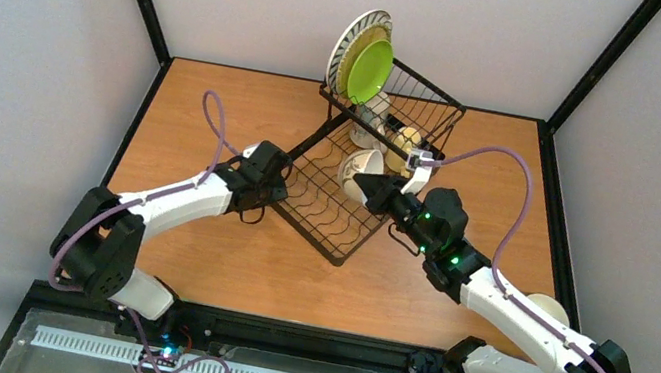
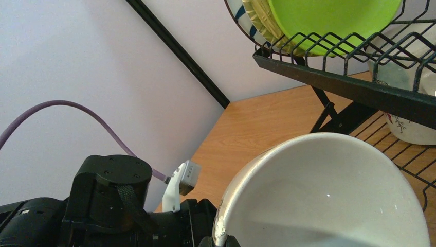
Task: Load the mixed dishes into the dish rack
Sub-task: Move the dish rack to the center of the board.
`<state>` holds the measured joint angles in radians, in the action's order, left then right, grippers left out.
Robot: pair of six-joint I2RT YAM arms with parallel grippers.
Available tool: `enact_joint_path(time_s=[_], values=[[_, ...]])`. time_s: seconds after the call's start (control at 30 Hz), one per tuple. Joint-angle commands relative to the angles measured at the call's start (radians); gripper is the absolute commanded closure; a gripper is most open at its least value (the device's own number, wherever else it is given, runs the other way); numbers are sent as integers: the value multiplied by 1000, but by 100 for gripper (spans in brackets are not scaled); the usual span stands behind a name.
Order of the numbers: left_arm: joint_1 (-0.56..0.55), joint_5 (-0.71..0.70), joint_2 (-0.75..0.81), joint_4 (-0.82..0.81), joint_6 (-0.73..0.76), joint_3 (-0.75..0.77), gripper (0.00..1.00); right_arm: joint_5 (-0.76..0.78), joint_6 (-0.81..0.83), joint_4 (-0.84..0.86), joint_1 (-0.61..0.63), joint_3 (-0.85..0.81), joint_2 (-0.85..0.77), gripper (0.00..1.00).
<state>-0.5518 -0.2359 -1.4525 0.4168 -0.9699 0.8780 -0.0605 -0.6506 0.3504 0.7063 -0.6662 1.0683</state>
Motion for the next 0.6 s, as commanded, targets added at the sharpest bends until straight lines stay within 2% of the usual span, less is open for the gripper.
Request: enact_joint_path(time_s=[0.0,0.07,0.13,0.37,0.57], values=[[-7,6,-22,-7,-24,-1,9,-2,17,75,-8,-1,-34,98],[-7,8,-35,-10,-30,0,12,-2,18,73,-10,-1,-35,98],[-7,22,-48,-22,-36,-2,18,-2,19,69,-11,0,-39,98],[-6,70,-99,-45,-68,7,59,1,23,46,-21,4,-65,98],[-6,120,-132,-50,-120,21,98,33,35,-18,-27,-10,-99,98]])
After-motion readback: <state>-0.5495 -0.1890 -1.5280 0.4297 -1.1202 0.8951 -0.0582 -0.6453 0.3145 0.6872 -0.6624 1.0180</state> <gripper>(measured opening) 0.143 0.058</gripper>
